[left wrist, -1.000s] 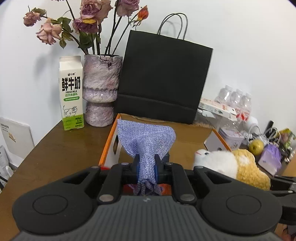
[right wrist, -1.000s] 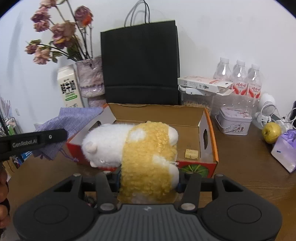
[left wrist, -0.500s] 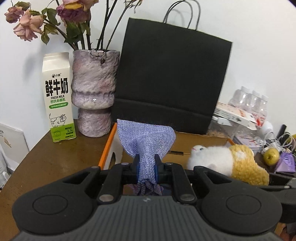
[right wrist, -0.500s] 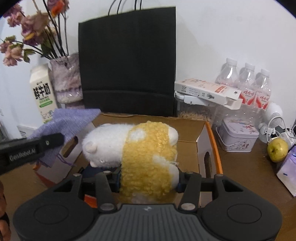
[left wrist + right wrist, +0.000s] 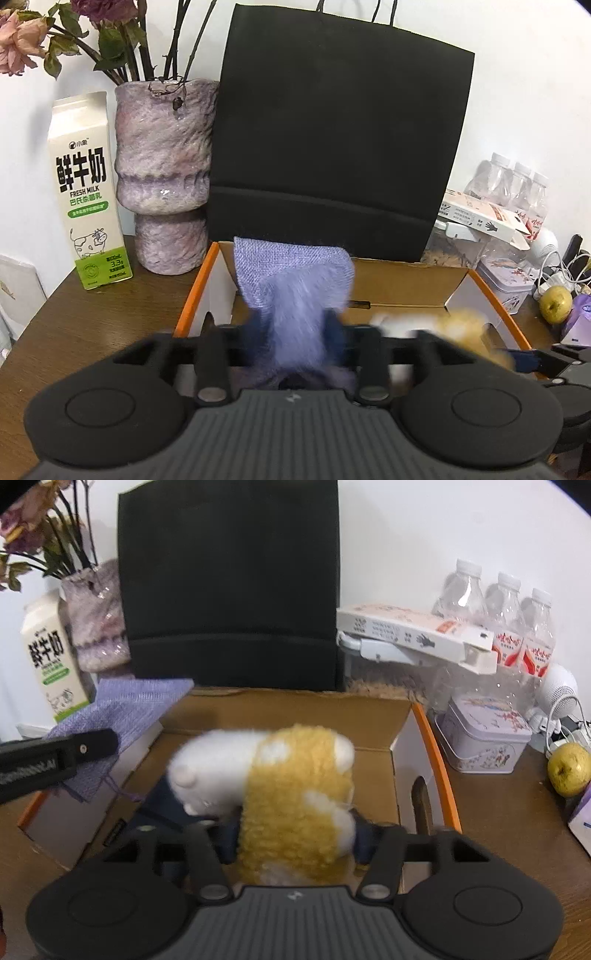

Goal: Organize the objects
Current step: 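Carry the pouch and plush over the red box and open both grippers, then withdraw both tools from the box back over the table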

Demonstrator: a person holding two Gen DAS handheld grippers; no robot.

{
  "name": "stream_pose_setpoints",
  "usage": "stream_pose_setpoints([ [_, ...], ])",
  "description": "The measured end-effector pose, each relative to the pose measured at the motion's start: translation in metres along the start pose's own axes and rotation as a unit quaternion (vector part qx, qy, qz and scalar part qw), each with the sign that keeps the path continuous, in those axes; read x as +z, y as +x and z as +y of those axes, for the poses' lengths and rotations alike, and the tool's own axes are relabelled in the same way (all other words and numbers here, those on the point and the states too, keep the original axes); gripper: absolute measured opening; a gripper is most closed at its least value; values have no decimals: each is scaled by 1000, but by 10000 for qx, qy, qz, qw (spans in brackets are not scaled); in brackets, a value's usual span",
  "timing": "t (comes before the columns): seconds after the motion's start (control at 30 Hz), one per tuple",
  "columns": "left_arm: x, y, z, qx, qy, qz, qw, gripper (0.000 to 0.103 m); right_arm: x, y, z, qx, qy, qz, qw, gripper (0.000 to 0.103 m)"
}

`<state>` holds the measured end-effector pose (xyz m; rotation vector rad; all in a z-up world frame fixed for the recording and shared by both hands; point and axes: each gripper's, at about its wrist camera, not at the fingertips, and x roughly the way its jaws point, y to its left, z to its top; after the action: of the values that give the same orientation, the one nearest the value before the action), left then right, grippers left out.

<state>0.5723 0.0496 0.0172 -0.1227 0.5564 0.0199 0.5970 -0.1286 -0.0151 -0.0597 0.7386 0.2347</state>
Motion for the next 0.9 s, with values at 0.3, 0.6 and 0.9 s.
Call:
stream_pose_setpoints([
  [0.3, 3, -16, 1, 86, -123, -282, 9995, 103, -5, -9, -2, 46, -43, -191, 9998, 101],
  [0.6, 2, -45, 3, 72, -130, -338, 9993, 103, -7, -39, -1, 148, -97, -401, 9990, 103],
  [0.9, -20, -94, 7, 11, -133, -262, 9996, 103, -23, -92, 2, 279, -41, -579, 9979, 103],
])
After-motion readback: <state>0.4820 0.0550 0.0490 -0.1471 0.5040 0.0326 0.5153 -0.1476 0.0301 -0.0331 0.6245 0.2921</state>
